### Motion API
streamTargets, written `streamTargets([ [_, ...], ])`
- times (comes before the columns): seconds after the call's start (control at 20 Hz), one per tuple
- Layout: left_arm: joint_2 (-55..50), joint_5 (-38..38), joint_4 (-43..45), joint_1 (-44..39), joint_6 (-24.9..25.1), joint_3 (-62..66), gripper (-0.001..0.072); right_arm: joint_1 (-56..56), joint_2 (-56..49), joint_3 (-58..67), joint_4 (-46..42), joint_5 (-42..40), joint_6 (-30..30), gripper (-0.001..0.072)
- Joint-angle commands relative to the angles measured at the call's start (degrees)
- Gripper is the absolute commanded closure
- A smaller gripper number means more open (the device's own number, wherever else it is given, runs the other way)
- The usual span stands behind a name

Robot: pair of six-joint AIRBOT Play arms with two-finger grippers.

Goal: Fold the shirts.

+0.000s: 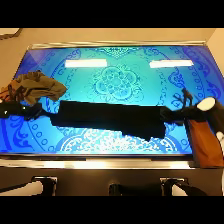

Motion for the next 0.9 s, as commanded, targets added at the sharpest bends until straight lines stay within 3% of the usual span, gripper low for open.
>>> streamTargets([
  [0.0,-9.9,1.4,-0.8,-3.3,-4.8,12.0,0.0684,0.0,-9.8,10.0,3.5,-6.8,-0.6,0.0678],
  [0.3,-24.1,1.3,-6.7,-6.7,-4.5,20.8,0.0682,0.0,-19.4,12.2,5.9,-10.3,-0.6,0.0674],
  [0.45,-26.9,-0.6,-6.3,-7.0,-2.4,20.8,0.0683,0.0,-21.4,12.2,6.1,-9.7,-0.4,0.0673],
  [0.6,-27.2,-3.1,-1.2,-6.8,-5.0,20.8,0.0669,0.0,-21.4,12.2,6.1,-9.3,-0.3,0.0673],
  [0.65,-27.1,-3.4,-1.1,-6.5,-5.9,20.9,0.0482,0.0,-21.2,12.3,6.1,-9.2,-0.3,0.0621],
  [0.7,-26.9,-4.3,-1.1,-6.1,-7.4,21.3,0.0138,0.0,-21.0,12.6,6.1,-8.4,-0.1,0.0443],
  [0.75,-26.6,-5.8,-1.0,-5.5,-7.6,22.2,0.0020,-0.1,-20.4,13.6,5.8,-6.2,-0.3,0.0208],
  [0.85,-25.4,-7.9,-1.0,-3.8,-7.5,24.3,0.0020,-2.5,-19.2,16.3,4.8,0.1,-2.7,0.0076],
])
